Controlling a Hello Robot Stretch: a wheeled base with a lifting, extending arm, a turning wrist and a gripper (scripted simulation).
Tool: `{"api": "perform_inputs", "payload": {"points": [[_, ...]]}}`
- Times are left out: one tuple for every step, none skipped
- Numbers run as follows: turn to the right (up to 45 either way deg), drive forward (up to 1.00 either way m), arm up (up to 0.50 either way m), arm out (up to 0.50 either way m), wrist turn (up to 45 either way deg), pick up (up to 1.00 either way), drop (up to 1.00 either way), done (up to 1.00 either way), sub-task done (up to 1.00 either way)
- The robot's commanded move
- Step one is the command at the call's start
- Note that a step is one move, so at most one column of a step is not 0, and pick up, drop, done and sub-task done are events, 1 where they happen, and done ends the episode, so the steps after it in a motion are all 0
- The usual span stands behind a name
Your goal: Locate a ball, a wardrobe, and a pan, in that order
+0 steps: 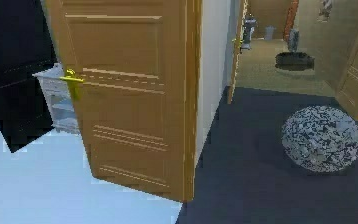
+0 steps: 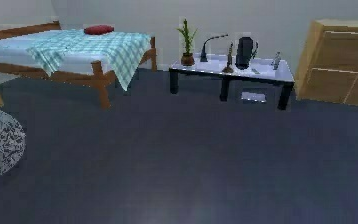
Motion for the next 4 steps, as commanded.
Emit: {"api": "perform_inputs", "payload": {"points": [[-45.0,0.0,0.0,0.0,0.0,0.0,0.0,0.0,0.0],[-15.0,0.0,0.0,0.0,0.0,0.0,0.0,0.0,0.0],[0.0,1.0,0.0,0.0,0.0,0.0,0.0,0.0,0.0],[0.0,1.0,0.0,0.0,0.0,0.0,0.0,0.0,0.0]]}}
